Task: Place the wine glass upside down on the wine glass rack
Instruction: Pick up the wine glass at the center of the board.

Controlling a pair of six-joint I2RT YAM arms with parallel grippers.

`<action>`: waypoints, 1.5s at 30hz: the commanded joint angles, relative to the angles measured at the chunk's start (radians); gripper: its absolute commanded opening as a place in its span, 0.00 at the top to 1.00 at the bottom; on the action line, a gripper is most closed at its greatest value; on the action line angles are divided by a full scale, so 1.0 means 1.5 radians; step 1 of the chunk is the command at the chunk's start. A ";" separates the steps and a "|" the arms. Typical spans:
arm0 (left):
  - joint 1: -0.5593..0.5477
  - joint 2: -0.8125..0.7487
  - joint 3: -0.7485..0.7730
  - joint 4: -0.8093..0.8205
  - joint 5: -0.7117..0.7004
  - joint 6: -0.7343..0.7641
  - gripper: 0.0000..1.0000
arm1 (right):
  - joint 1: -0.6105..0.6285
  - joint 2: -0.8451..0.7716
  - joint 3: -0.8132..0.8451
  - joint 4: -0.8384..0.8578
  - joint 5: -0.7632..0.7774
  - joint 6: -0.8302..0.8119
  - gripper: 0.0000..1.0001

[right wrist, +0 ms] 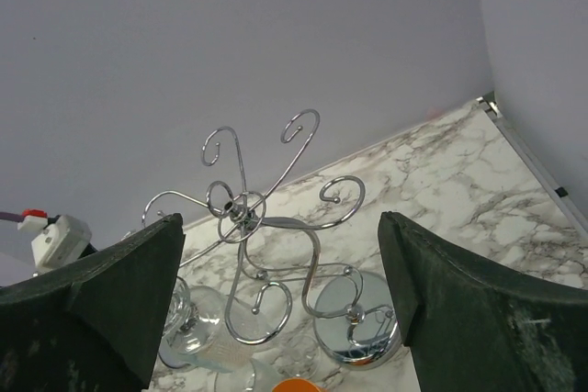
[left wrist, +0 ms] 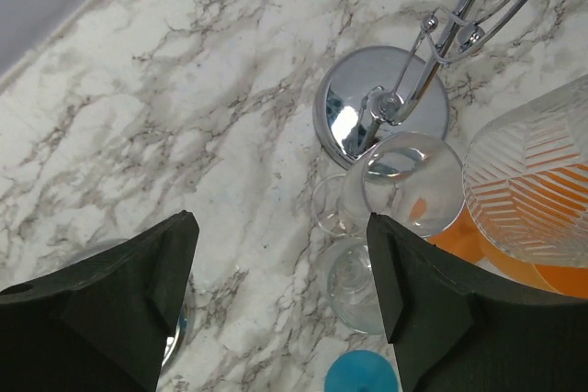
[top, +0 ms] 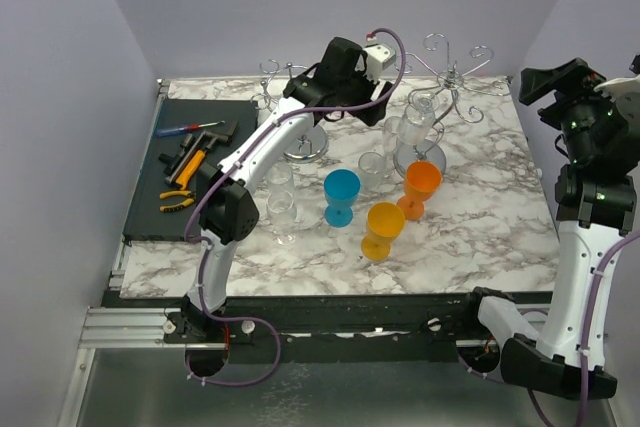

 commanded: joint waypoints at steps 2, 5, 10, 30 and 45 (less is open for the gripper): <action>-0.003 0.040 0.059 -0.019 0.050 -0.101 0.19 | 0.005 -0.019 -0.034 -0.006 0.026 -0.012 0.08; -0.003 0.054 0.071 -0.018 0.069 -0.121 0.19 | 0.004 -0.023 -0.055 -0.003 0.027 -0.014 0.08; -0.003 0.065 0.072 -0.017 0.078 -0.120 0.19 | 0.004 -0.033 -0.081 0.003 0.029 -0.014 0.08; -0.004 0.056 -0.003 -0.014 0.069 -0.081 0.42 | 0.004 -0.040 -0.098 0.006 0.035 -0.021 0.15; -0.005 -0.013 -0.090 -0.014 0.084 -0.070 0.81 | 0.004 -0.053 -0.100 0.002 0.031 -0.009 0.20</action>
